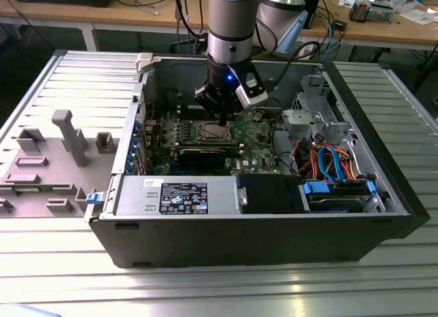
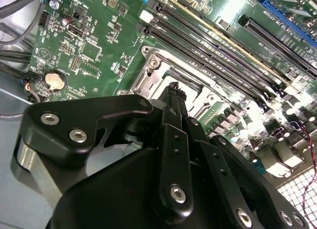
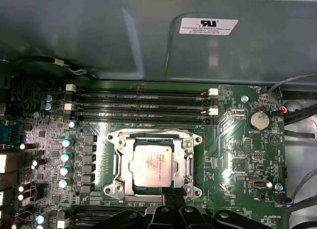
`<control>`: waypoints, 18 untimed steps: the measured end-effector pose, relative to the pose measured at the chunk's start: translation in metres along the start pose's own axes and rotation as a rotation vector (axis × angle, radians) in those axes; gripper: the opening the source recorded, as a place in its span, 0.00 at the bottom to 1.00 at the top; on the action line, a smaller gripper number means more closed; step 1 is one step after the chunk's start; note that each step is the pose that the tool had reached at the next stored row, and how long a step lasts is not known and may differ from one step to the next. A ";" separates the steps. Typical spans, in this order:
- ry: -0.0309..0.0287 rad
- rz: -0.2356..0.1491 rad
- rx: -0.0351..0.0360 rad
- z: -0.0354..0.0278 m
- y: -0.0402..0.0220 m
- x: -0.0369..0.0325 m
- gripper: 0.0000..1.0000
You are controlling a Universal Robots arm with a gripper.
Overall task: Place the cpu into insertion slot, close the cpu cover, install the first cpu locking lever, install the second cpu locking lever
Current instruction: 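Install the second cpu locking lever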
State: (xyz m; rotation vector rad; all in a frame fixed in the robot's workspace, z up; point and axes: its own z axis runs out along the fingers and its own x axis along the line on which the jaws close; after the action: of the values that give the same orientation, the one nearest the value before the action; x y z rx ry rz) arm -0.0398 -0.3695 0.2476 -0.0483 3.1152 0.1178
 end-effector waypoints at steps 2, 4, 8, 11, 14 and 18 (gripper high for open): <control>0.0000 0.000 0.0000 0.0000 -0.0003 0.0000 0.11; 0.0000 0.000 0.0000 -0.0001 -0.0007 0.0000 0.11; 0.0000 0.000 0.0000 -0.0001 -0.0017 0.0001 0.11; 0.0140 0.001 -0.0006 -0.0002 -0.0020 -0.0002 0.11; 0.0489 0.004 -0.0053 0.0000 -0.0035 -0.0014 0.11; 0.0545 0.005 -0.0202 -0.0005 -0.0127 -0.0011 0.11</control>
State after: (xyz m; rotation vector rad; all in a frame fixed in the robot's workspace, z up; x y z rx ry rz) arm -0.0383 -0.3821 0.2472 -0.0454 3.1689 0.1506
